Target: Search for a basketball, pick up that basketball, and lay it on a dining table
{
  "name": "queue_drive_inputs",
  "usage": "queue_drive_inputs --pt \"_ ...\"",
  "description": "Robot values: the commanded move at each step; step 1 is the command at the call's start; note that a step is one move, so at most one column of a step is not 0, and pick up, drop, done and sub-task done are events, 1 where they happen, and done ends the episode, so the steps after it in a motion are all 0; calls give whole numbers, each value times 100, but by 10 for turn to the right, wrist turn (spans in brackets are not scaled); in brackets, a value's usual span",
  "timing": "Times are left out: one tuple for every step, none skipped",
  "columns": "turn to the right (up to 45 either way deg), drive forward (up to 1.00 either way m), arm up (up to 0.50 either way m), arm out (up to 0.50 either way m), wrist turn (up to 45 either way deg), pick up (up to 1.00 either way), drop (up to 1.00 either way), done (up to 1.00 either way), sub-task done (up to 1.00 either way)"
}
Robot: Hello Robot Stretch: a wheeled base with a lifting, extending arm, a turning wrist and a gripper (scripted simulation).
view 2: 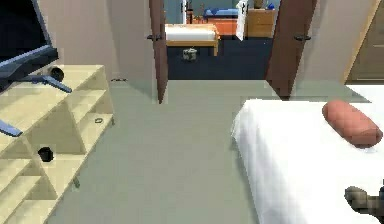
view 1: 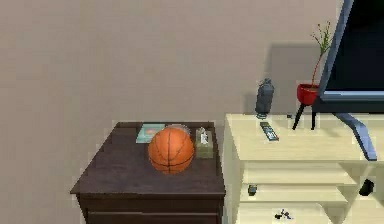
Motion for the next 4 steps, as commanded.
queue_drive_inputs --pt "-450 0 0 0 0 0 0 0 0" --pt "-450 0 0 0 0 0 0 0 0" --pt "0 0 50 0 0 0 0 0 0" --pt "0 0 38 0 0 0 0 0 0"
